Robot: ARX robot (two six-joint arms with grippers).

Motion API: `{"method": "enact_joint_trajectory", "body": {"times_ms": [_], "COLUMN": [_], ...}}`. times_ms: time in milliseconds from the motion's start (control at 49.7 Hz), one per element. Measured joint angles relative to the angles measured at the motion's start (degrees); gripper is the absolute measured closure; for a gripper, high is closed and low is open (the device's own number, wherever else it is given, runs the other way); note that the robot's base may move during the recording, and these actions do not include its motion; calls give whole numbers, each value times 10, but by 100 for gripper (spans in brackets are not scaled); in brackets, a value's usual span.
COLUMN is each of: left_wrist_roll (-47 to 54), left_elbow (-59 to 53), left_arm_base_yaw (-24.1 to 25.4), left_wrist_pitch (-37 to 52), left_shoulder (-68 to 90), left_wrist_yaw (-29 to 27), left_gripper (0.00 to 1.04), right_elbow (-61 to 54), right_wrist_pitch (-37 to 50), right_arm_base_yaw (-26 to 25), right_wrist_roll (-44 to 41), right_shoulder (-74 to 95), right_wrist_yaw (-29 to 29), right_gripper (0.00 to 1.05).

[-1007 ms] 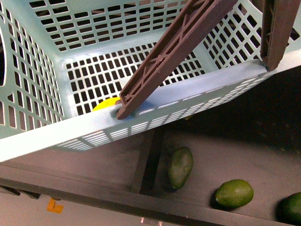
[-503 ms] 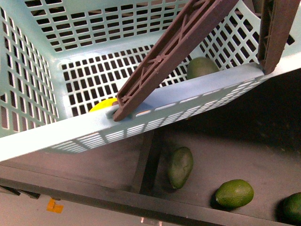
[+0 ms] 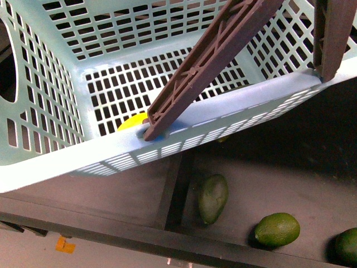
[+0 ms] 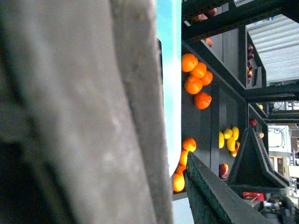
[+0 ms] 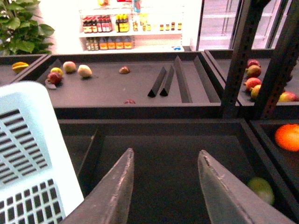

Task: Pick mango and avocado into basket

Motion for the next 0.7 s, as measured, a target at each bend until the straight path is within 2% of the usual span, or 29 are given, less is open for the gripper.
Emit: {"method": "enact_joint_trajectory", "body": {"times_ms": [242,705], "left_wrist_roll": [-4,-3], "left_elbow": [0,0], "left_arm_base_yaw": [-1,-1], "left_wrist_pitch": [0,0], "left_shoulder": [0,0], "left_wrist_yaw": [6,-1], "left_gripper": [77,77], "right_elbow": [-101,-206], "right_wrist_pitch": [14,-14], "right_arm_base_yaw": [-53,-124], "right_wrist_roll": [-9,-12], "right_shoulder": [-80,-213], "right_wrist_yaw": [-55,-123], "right_gripper": [102,103]}}
